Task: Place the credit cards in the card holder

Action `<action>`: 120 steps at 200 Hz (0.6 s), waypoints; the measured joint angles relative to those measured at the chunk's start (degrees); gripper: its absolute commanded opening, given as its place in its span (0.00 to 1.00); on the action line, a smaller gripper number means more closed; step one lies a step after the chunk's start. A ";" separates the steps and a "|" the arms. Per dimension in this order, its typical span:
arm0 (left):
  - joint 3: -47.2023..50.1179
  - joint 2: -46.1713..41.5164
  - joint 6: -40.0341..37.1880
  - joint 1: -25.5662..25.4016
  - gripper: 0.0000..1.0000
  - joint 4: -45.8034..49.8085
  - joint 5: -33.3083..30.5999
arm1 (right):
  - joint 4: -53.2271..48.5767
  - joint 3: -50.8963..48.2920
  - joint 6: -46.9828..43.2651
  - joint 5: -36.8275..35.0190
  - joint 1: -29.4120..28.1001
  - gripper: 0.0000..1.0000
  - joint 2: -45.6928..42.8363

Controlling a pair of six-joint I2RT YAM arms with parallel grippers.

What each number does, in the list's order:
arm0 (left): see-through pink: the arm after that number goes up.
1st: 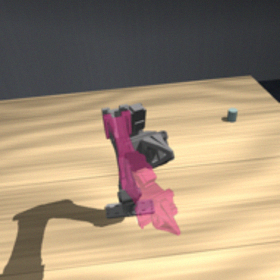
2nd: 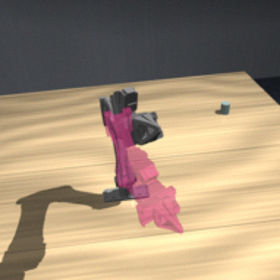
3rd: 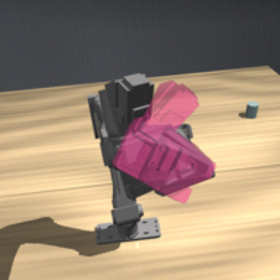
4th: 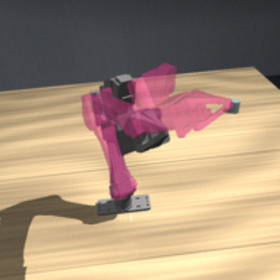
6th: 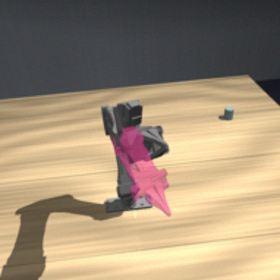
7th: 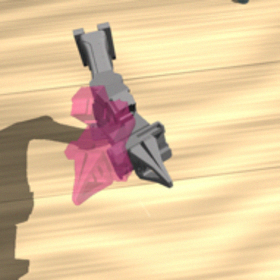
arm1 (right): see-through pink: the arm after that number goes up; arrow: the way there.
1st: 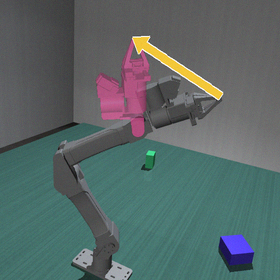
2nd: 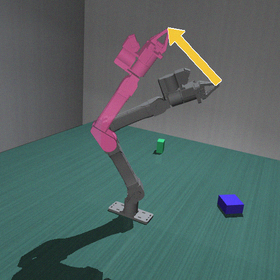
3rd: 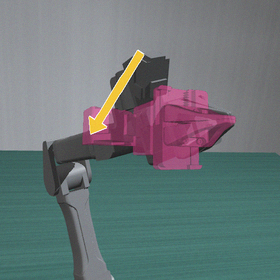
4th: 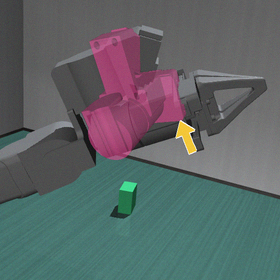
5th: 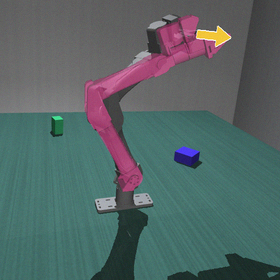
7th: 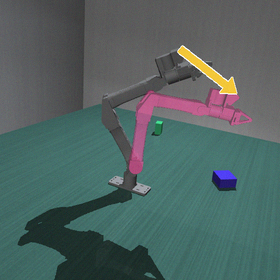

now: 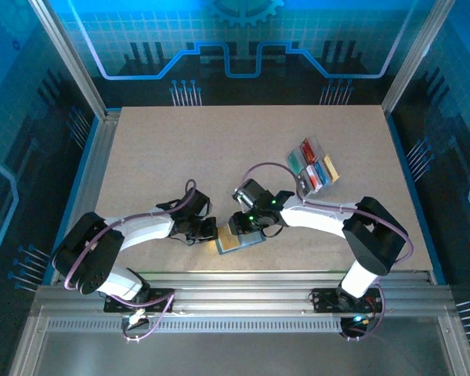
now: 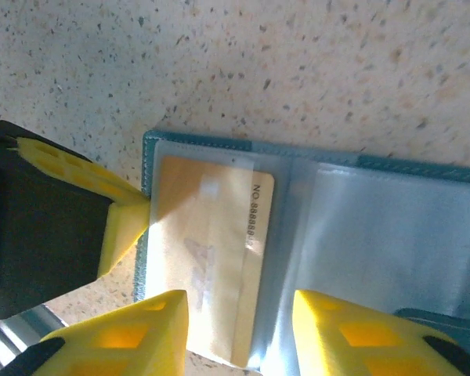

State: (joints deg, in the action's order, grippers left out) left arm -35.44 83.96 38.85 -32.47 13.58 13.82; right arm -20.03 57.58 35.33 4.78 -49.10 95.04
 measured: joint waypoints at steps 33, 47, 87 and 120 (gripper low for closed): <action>0.00 0.00 0.00 0.00 0.00 -0.02 0.02 | -7.10 5.33 -3.80 -5.97 0.02 0.22 1.25; 0.00 0.00 0.00 0.00 0.00 -0.02 0.02 | -9.25 8.48 -5.49 -8.31 0.02 0.25 3.28; 0.00 0.00 0.00 0.00 0.00 -0.02 0.02 | -13.14 11.54 -8.79 -12.24 0.02 0.35 7.98; 0.00 0.00 0.00 0.00 0.00 -0.02 0.02 | -14.53 11.52 -9.51 -12.70 0.02 0.36 10.80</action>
State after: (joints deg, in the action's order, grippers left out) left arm -35.44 83.96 38.85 -32.47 13.56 13.85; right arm -34.57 69.10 25.82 -7.92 -49.08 105.84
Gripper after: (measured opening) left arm 0.053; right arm 0.356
